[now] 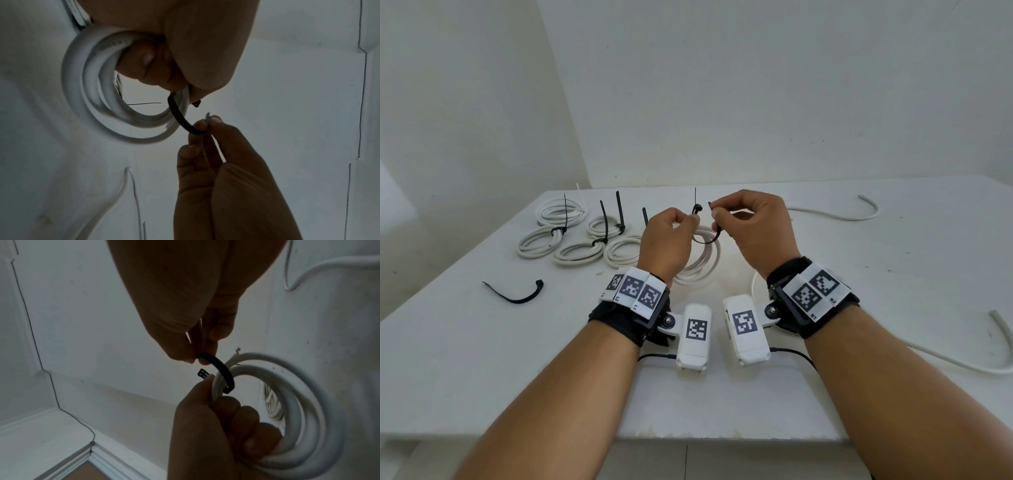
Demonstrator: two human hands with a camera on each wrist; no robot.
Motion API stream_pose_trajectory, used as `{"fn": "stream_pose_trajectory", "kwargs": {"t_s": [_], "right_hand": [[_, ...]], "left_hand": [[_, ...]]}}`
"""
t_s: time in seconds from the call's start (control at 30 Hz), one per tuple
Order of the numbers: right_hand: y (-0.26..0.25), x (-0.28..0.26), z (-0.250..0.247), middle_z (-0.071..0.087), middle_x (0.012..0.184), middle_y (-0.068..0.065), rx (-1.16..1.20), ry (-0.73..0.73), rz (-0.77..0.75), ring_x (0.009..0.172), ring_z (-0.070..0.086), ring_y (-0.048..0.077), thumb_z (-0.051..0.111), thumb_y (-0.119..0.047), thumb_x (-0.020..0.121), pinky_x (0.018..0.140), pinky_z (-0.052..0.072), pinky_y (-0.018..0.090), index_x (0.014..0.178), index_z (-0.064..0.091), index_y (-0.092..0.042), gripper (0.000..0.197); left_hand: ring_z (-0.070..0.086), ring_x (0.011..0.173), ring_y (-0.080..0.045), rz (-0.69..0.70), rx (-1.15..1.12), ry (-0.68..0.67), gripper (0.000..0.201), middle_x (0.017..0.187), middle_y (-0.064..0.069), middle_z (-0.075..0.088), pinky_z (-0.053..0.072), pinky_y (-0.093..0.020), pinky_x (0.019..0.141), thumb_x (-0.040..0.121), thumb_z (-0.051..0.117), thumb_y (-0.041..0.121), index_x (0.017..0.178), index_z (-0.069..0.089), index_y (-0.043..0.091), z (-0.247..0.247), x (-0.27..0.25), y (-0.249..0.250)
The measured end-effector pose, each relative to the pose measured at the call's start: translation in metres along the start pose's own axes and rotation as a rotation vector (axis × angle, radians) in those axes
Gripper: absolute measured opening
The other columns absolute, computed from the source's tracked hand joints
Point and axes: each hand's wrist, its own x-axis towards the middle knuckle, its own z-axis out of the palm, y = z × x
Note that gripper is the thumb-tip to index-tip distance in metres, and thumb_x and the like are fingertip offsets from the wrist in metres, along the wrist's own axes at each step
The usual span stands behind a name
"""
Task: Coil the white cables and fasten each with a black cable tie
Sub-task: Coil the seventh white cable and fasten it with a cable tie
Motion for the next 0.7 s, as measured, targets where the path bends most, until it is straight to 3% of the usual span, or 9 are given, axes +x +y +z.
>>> {"fn": "stream_pose_trajectory", "kwargs": {"t_s": [0.13, 0.3, 0.43, 0.53, 0.7], "right_hand": [[0.0027, -0.0001, 0.0007, 0.075, 0.070, -0.005, -0.064, -0.024, -0.016, 0.069, 0.072, 0.011, 0.070, -0.012, 0.082, 0.066, 0.057, 0.024, 0.082, 0.078, -0.017, 0.010], [0.0025, 0.0004, -0.0006, 0.075, 0.069, -0.005, -0.095, -0.035, 0.004, 0.062, 0.067, 0.004, 0.070, -0.013, 0.082, 0.059, 0.048, 0.015, 0.084, 0.080, -0.016, 0.010], [0.0025, 0.0019, -0.0010, 0.073, 0.067, -0.005, -0.118, -0.017, 0.035, 0.055, 0.060, 0.001, 0.069, -0.014, 0.081, 0.055, 0.044, 0.015, 0.082, 0.079, -0.016, 0.011], [0.0021, 0.0022, -0.0022, 0.073, 0.066, -0.005, -0.151, -0.031, 0.048, 0.054, 0.059, 0.000, 0.068, -0.015, 0.082, 0.054, 0.043, 0.014, 0.082, 0.079, -0.017, 0.011], [-0.0017, 0.0009, -0.0028, 0.073, 0.065, -0.004, -0.145, -0.055, 0.072, 0.052, 0.058, -0.001, 0.069, -0.015, 0.082, 0.051, 0.042, 0.013, 0.083, 0.079, -0.017, 0.010]], "left_hand": [[0.036, 0.046, -0.014, 0.013, 0.012, -0.037, 0.022, 0.043, 0.013, 0.045, 0.027, -0.030, 0.051, 0.083, 0.059, 0.027, 0.079, 0.059, 0.006, 0.0018, -0.0012, 0.0004], [0.036, 0.046, -0.014, 0.043, 0.046, -0.057, 0.019, 0.043, 0.013, 0.046, 0.030, -0.030, 0.055, 0.085, 0.061, 0.028, 0.074, 0.058, 0.012, 0.0010, -0.0025, 0.0007], [0.040, 0.044, -0.007, 0.102, 0.100, -0.076, 0.019, 0.070, -0.005, 0.068, 0.032, -0.029, 0.053, 0.088, 0.061, 0.030, 0.074, 0.059, 0.017, -0.0004, -0.0024, 0.0020], [0.044, 0.043, 0.000, 0.140, 0.160, -0.088, 0.018, 0.070, 0.003, 0.065, 0.031, -0.027, 0.051, 0.092, 0.062, 0.030, 0.080, 0.063, 0.017, -0.0003, -0.0031, 0.0034], [0.052, 0.060, 0.002, 0.219, 0.233, -0.076, 0.015, 0.082, 0.004, 0.072, 0.034, -0.013, 0.053, 0.094, 0.060, 0.028, 0.087, 0.068, 0.017, -0.0021, -0.0025, 0.0035]]}}
